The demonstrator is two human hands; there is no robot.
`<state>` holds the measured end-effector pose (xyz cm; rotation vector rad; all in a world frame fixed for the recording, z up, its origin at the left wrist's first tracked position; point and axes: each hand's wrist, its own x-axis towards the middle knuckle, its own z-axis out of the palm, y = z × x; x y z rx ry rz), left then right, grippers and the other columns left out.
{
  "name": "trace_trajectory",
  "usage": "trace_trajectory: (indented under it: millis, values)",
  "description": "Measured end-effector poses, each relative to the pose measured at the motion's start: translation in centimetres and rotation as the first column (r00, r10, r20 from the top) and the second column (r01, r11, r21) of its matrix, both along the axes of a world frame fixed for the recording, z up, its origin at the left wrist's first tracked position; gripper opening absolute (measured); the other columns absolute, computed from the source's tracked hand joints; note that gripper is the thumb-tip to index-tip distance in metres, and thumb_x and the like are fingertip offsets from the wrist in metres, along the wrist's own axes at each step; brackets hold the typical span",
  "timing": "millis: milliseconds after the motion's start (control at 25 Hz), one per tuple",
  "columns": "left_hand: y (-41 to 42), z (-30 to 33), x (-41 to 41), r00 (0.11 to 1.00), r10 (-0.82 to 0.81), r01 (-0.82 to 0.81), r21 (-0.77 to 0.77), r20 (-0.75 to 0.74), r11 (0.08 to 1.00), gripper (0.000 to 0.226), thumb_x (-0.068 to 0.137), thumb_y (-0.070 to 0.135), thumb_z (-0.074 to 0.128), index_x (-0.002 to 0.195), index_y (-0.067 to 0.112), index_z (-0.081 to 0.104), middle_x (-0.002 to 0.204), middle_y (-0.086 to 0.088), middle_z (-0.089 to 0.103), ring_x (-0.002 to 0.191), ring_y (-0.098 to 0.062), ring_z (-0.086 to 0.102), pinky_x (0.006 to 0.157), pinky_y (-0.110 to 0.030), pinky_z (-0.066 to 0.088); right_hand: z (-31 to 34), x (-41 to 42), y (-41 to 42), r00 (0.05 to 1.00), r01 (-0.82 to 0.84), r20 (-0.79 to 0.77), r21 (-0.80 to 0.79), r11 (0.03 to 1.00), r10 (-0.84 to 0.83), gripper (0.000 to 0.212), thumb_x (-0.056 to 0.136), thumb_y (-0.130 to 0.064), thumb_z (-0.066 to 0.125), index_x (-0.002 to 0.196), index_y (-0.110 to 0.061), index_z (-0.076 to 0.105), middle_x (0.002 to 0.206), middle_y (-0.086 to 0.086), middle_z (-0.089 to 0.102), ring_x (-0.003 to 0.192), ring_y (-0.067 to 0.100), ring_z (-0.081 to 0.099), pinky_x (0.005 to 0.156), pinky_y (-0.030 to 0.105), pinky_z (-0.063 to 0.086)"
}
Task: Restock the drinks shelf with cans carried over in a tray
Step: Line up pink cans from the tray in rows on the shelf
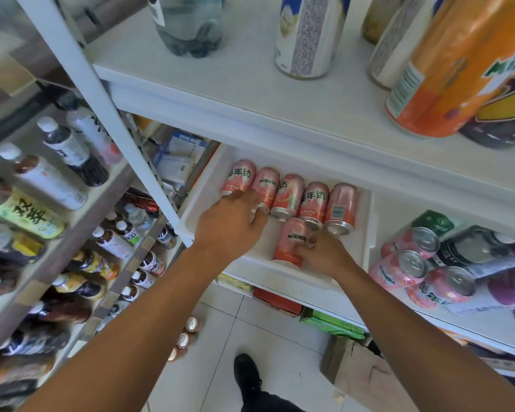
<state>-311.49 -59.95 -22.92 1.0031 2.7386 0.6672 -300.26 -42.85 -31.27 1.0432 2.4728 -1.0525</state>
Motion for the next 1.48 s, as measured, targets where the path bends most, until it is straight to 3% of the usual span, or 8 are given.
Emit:
trace_trajectory:
  millis: [120,240,320,440,680,1000,1240,1480]
  values:
    - [-0.4,-0.4,0.0,1.0,-0.003,0.003,-0.004,0.017,1.0,0.023,0.093,0.032,0.05,0.112,0.021,0.058,0.107,-0.004,0.064,0.094,-0.03,0.061,0.076,-0.04,0.052,-0.8,-0.8,-0.4,0.999,0.04,-0.007,-0.12,0.992,-0.041,0.025,0.088,-0.051,0.063,0.084,-0.027,0.06,0.078,-0.008,0.06,0.079,0.015,0.06,0.06,0.023,0.036]
    - [-0.5,-0.6,-0.1,1.0,0.02,-0.02,0.016,0.023,1.0,0.022,0.092,0.031,0.051,0.11,0.023,0.058,0.106,-0.002,0.065,0.091,-0.028,0.062,0.076,-0.04,0.053,-1.7,-1.5,-0.8,0.996,0.086,-0.011,-0.201,0.976,-0.09,0.035,0.085,-0.054,0.065,0.101,-0.023,0.063,0.084,-0.005,0.064,0.076,0.016,0.062,0.067,0.025,0.044]
    - [-0.5,-0.7,0.0,0.999,0.028,-0.028,0.021,0.03,0.999,0.022,0.092,0.031,0.05,0.11,0.023,0.059,0.107,-0.001,0.065,0.09,-0.027,0.062,0.077,-0.041,0.053,-1.8,-1.9,-1.2,0.992,0.12,-0.008,-0.279,0.953,-0.127,0.033,0.084,-0.053,0.067,0.1,-0.025,0.063,0.086,-0.002,0.067,0.075,0.016,0.066,0.068,0.029,0.052]
    - [-0.7,-0.9,0.3,0.998,0.027,-0.028,0.016,0.053,0.999,0.023,0.092,0.03,0.05,0.111,0.022,0.059,0.106,-0.001,0.065,0.09,-0.026,0.062,0.078,-0.041,0.053,-2.4,-2.6,-1.7,0.977,0.196,0.003,-0.402,0.895,-0.212,0.034,0.078,-0.049,0.074,0.098,-0.023,0.065,0.1,0.003,0.071,0.09,0.02,0.069,0.089,0.041,0.056]
    - [-1.9,-0.4,0.3,0.995,0.077,-0.077,-0.008,0.057,0.997,0.026,0.092,0.031,0.049,0.115,0.022,0.059,0.109,0.001,0.064,0.095,-0.024,0.061,0.078,-0.035,0.051,-1.7,-2.7,-2.1,0.932,0.298,-0.034,-0.492,0.818,-0.36,0.027,0.072,-0.035,0.08,0.089,-0.022,0.065,0.097,0.005,0.072,0.087,0.021,0.07,0.088,0.042,0.057]
    - [-2.6,0.2,1.1,0.995,0.089,-0.092,0.07,0.043,0.993,0.02,0.092,0.033,0.049,0.106,0.024,0.061,0.104,0.001,0.066,0.087,-0.025,0.063,0.075,-0.037,0.053,3.3,-2.1,-3.4,0.904,0.031,-0.339,-0.553,0.832,-0.259,0.018,0.083,-0.021,0.073,0.097,-0.027,0.064,0.095,-0.005,0.072,0.088,0.013,0.069,0.073,0.025,0.052]
    - [-6.1,2.1,1.5,0.981,0.191,-0.192,0.13,0.018,0.973,0.019,0.092,0.032,0.048,0.104,0.025,0.062,0.097,0.006,0.065,0.083,-0.022,0.063,0.07,-0.038,0.054,5.6,-2.4,-7.2,0.834,-0.085,-0.485,-0.584,0.807,-0.264,0.073,0.067,-0.024,0.078,0.13,-0.023,0.04,0.112,0.001,0.066,0.099,0.015,0.068,0.087,0.04,0.057]
    - [-13.0,4.5,2.0,0.928,0.369,-0.356,0.175,-0.048,0.918,0.017,0.095,0.033,0.047,0.095,0.025,0.062,0.088,0.007,0.066,0.08,-0.02,0.062,0.067,-0.039,0.053,8.8,-4.6,-13.5,0.796,-0.278,-0.585,-0.582,0.764,-0.156,0.049,0.084,-0.016,0.072,0.121,-0.032,0.044,0.11,-0.004,0.065,0.097,0.007,0.067,0.076,0.021,0.054]
